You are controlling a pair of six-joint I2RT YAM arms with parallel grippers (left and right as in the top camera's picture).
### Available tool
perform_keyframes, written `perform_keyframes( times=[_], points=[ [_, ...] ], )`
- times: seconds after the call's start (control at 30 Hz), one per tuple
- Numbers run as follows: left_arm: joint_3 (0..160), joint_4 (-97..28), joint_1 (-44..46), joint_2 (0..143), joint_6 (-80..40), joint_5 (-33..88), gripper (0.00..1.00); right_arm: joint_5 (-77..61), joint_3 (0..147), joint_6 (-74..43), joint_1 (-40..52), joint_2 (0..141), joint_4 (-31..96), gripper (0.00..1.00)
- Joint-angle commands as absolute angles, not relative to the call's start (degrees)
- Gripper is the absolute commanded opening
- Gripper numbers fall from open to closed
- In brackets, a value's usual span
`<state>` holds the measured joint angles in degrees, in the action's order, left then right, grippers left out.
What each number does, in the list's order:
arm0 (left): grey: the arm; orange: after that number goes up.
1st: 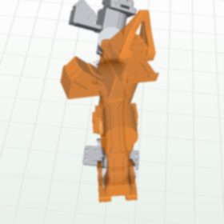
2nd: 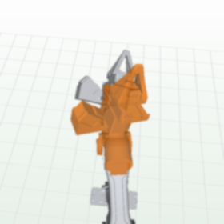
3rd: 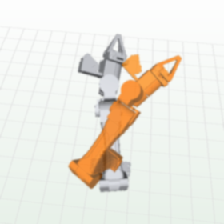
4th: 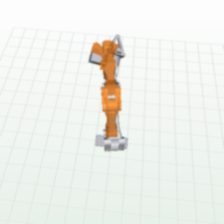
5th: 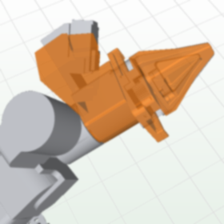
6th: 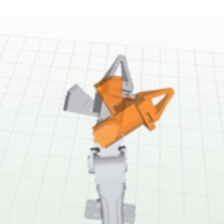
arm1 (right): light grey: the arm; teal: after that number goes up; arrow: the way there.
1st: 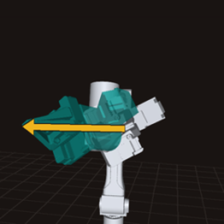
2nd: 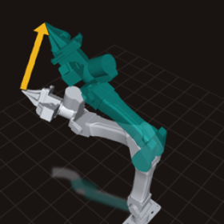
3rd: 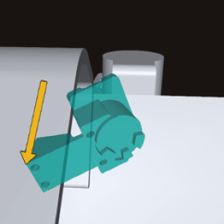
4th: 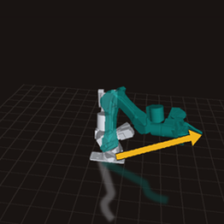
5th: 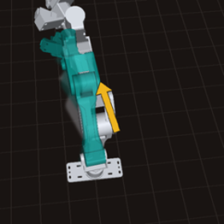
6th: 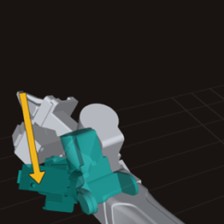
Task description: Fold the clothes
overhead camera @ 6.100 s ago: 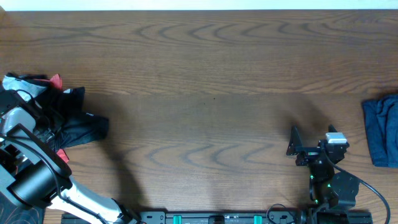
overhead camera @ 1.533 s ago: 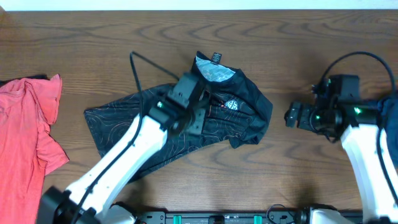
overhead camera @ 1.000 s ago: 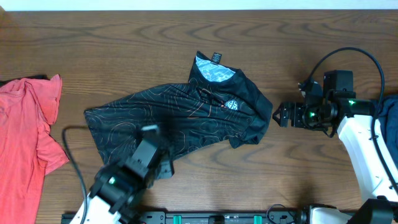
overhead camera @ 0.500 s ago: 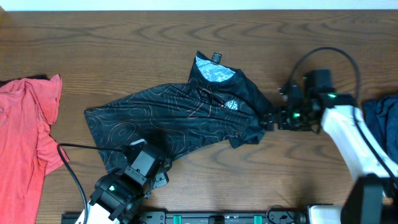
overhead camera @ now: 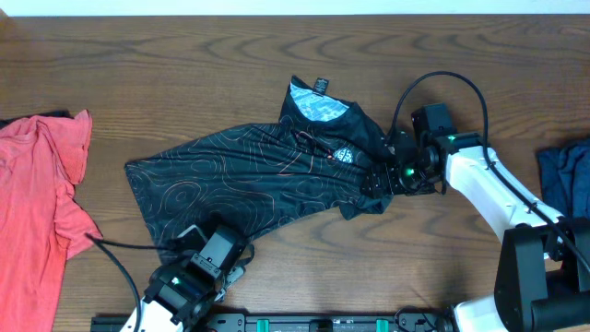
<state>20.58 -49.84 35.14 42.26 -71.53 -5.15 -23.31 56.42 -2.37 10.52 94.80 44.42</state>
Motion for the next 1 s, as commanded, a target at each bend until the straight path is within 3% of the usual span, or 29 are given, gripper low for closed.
perform_keyframes(
  times=[0.0,0.17,0.5,0.9,0.97],
  points=[
    [20.6,-49.9,34.3,42.2,-82.1,-10.3,0.66,-23.8,57.3,-2.5,10.9,94.7,45.2,0.99],
    [20.6,-49.8,29.1,42.2,-84.8,-16.2,0.66,-23.8,57.3,-2.0,11.0,94.7,46.4,0.99],
    [20.1,-48.0,14.7,45.2,-84.5,-13.2,0.62,-24.1,57.3,-1.6,10.9,94.7,47.3,0.99],
    [19.9,-35.8,13.2,62.4,-83.4,-7.7,0.61,-24.4,57.3,-1.6,10.9,94.7,49.1,0.99],
    [19.9,-33.2,13.2,65.8,-83.2,-6.5,0.53,-24.4,57.3,-1.6,10.9,94.7,49.5,0.99]
  ],
)
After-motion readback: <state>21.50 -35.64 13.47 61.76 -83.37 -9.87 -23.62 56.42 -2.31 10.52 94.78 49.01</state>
